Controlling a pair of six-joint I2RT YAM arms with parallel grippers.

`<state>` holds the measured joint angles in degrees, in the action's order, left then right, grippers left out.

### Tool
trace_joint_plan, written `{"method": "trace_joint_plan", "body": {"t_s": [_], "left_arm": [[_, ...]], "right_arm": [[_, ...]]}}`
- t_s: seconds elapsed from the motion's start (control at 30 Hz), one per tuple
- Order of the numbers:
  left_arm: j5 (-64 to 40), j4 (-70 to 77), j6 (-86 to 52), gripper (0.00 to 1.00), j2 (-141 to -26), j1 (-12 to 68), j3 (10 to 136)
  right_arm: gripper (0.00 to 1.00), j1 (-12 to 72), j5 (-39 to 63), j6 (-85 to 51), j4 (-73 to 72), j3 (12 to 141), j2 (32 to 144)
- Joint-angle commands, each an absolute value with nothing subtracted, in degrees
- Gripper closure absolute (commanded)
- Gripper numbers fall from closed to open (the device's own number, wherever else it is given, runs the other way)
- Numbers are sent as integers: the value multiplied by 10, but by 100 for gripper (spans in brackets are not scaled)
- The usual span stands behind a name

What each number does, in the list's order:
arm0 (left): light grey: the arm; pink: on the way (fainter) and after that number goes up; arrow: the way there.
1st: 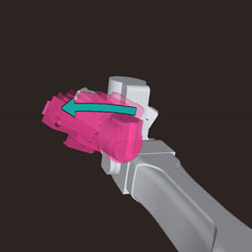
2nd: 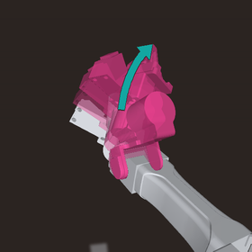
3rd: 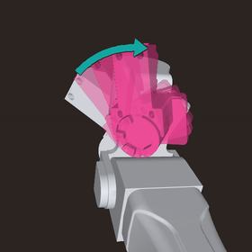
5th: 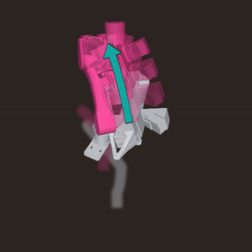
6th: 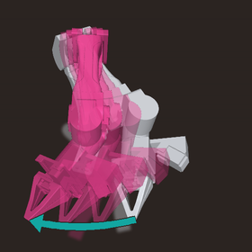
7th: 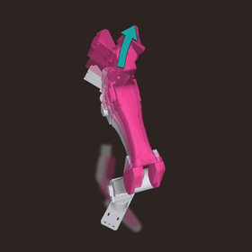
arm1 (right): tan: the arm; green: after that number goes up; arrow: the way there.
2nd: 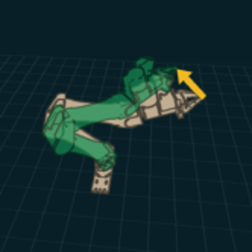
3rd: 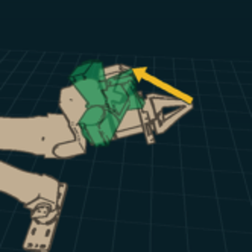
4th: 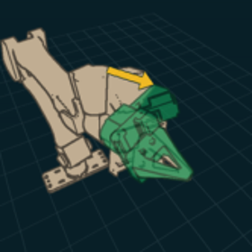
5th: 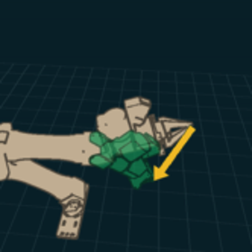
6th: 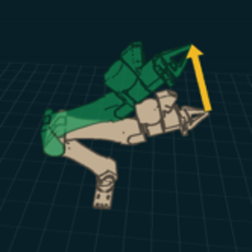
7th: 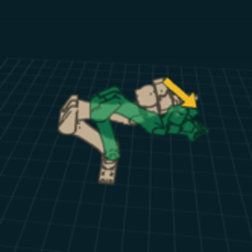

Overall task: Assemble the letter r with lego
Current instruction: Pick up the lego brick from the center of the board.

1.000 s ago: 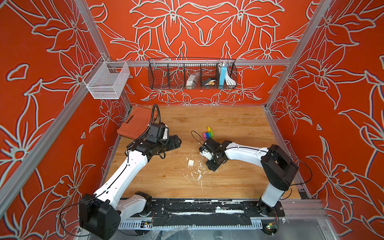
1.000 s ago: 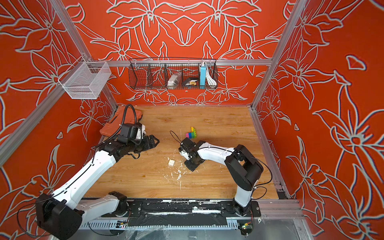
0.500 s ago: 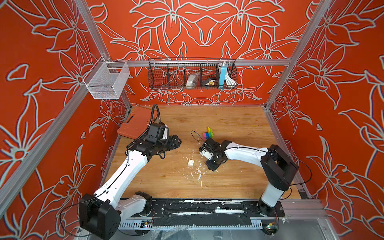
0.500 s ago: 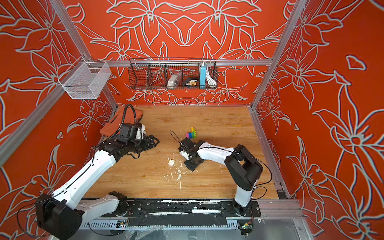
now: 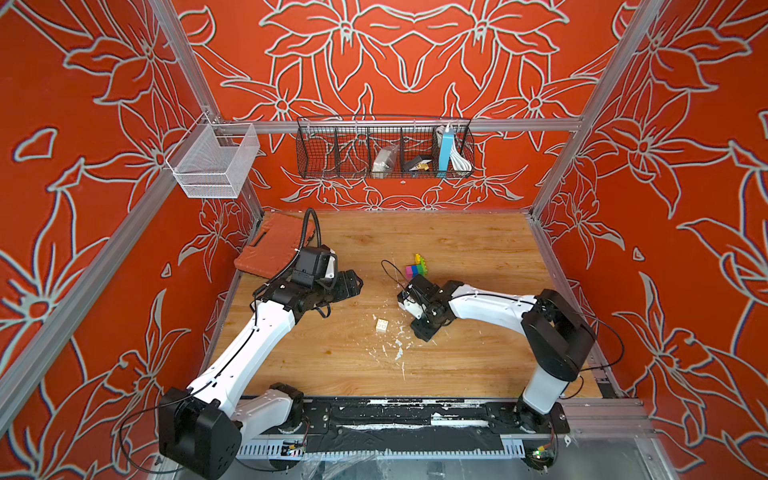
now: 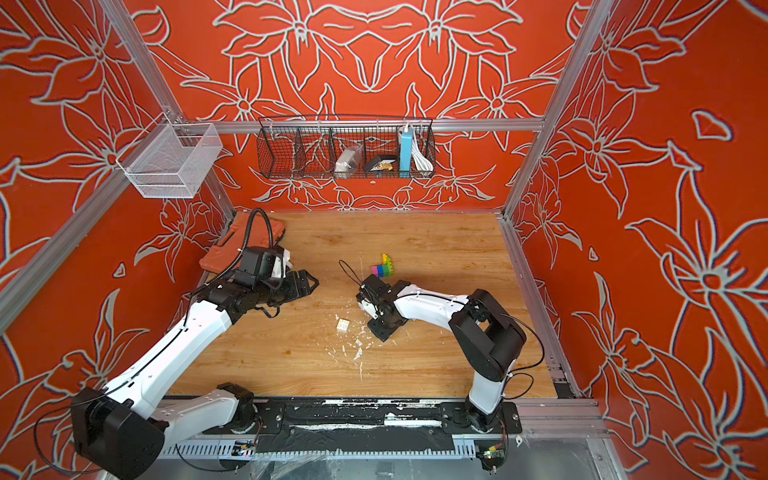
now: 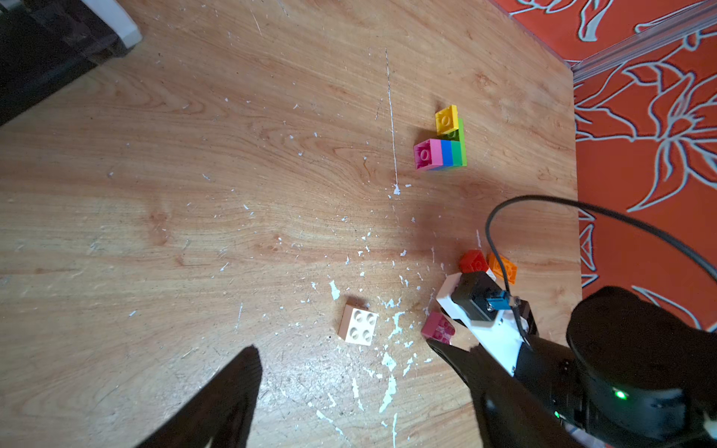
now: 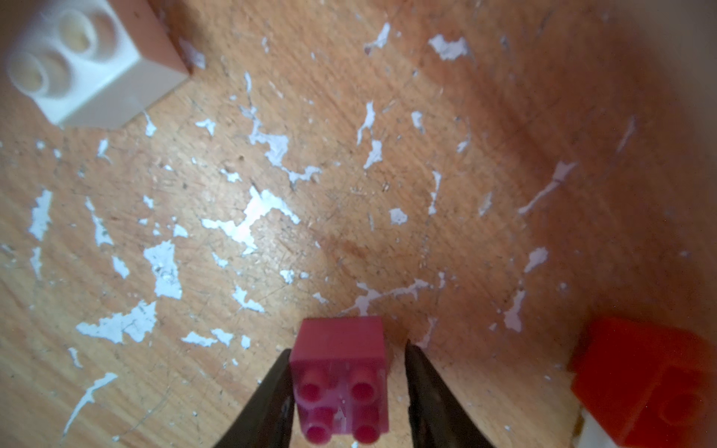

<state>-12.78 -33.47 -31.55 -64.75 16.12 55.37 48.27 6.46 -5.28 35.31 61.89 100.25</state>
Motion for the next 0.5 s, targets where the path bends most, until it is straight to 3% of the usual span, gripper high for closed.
{"method": "trace_joint_plan", "body": {"t_s": [0.0,0.47], "left_arm": [[-133,-340,-314,16,-641,157,554],[-129,-341,-321,16,-639,155,539]], "right_arm": [[53,486,59,-60,358,631,1008],[71,486,56,-59,384,627,974]]}}
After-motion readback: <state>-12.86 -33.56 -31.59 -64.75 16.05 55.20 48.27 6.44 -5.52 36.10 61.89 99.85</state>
